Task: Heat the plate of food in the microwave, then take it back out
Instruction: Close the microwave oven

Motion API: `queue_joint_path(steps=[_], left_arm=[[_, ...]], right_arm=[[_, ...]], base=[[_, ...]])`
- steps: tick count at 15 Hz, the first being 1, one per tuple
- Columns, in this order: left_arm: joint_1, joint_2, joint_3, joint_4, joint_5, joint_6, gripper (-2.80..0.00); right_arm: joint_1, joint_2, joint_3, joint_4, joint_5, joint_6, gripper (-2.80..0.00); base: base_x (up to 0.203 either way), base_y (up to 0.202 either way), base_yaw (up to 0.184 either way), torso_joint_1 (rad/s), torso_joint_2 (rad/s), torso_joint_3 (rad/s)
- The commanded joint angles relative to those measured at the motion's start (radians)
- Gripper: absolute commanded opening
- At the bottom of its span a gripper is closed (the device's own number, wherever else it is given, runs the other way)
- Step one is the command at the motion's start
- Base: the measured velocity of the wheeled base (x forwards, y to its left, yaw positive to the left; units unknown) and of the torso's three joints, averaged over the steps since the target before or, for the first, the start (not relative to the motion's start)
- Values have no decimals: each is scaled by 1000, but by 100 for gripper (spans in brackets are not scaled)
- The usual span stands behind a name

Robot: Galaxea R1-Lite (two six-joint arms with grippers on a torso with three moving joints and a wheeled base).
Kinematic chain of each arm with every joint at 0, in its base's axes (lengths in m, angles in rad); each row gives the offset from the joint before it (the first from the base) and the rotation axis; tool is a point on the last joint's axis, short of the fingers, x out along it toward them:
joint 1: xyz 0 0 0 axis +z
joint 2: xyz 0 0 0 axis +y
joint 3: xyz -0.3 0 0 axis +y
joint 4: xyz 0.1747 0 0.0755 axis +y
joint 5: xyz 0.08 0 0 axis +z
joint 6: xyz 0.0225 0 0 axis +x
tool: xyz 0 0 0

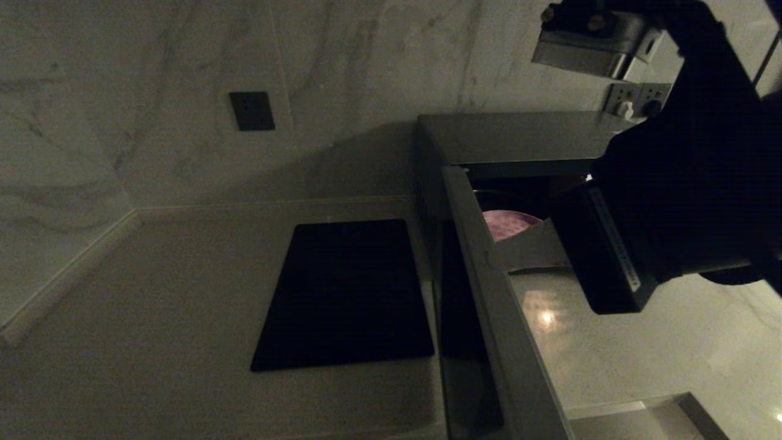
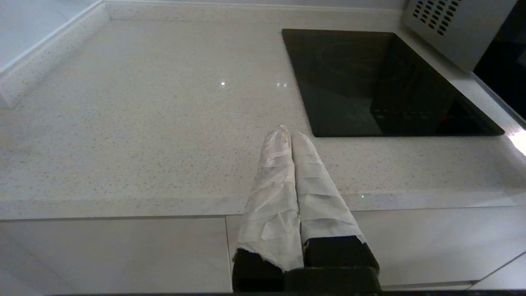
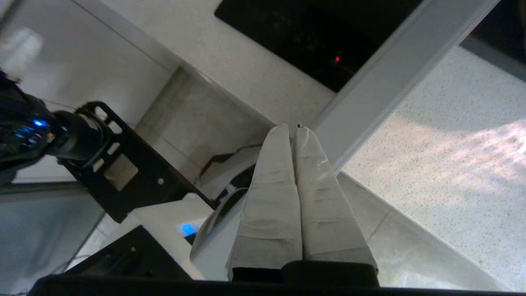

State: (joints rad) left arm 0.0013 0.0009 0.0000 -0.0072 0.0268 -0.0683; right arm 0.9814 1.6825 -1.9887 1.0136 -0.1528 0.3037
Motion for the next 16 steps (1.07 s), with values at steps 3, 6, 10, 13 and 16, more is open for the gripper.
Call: queue_joint_path(steps=[3, 6, 10, 13, 16], left_arm=[[-1, 1, -1, 0, 1, -1, -280], [-1, 1, 0, 0, 1, -1, -280], [-1, 1, 0, 0, 1, -1, -280], [-1, 1, 0, 0, 1, -1, -280], [0, 1, 0, 0, 1, -1, -280]], right_arm=[[14, 43, -1, 17, -2, 2, -280], [16, 61, -1, 50, -14, 5, -280], [19, 68, -1, 78, -16, 5, -280], [22, 65, -1, 91, -18, 6, -280], [23, 66, -1, 129, -75, 26, -280]], base=[[0, 0, 0, 0, 0, 0], [0, 0, 0, 0, 0, 0], [0, 0, 0, 0, 0, 0], [0, 0, 0, 0, 0, 0], [0, 0, 0, 0, 0, 0]])
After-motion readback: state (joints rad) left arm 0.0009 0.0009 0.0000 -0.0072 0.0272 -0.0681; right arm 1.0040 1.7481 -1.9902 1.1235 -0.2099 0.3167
